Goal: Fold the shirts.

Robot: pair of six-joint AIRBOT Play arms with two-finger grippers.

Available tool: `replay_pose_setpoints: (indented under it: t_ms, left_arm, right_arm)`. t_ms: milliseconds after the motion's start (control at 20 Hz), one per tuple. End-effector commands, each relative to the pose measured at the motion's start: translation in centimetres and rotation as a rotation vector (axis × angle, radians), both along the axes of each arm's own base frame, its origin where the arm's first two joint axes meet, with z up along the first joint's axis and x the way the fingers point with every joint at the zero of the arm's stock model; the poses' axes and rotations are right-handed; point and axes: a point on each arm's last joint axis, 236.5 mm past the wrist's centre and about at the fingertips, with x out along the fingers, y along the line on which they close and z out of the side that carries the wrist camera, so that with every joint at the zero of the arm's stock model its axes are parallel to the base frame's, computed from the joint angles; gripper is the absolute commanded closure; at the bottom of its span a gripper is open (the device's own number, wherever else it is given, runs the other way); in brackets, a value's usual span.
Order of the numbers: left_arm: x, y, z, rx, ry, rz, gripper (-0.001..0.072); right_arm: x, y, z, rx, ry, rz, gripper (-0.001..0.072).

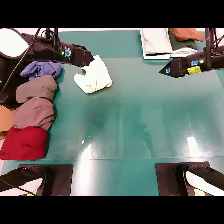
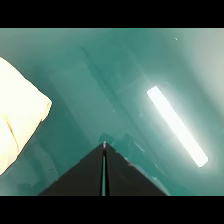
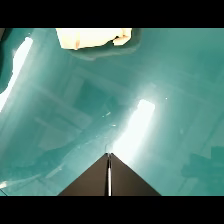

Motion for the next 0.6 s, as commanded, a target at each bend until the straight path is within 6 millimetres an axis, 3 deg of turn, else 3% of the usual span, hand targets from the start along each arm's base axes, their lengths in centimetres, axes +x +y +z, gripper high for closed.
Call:
replay_pose_setpoints:
  t_ms: [0, 550]
  left_arm:
    - [0.01, 0.03, 0.02, 0.0, 0.0, 0.001, 0.0684]
    - [-0.22, -0.38, 0.28, -0.029, 0.013, -0.003, 0.0685]
  right_arm:
    - [0.02, -0.03, 0.02, 0.0, 0.0, -0.001, 0.0694]
    - [0.02, -0.03, 0.02, 0.0, 0.0, -0.001, 0.0694]
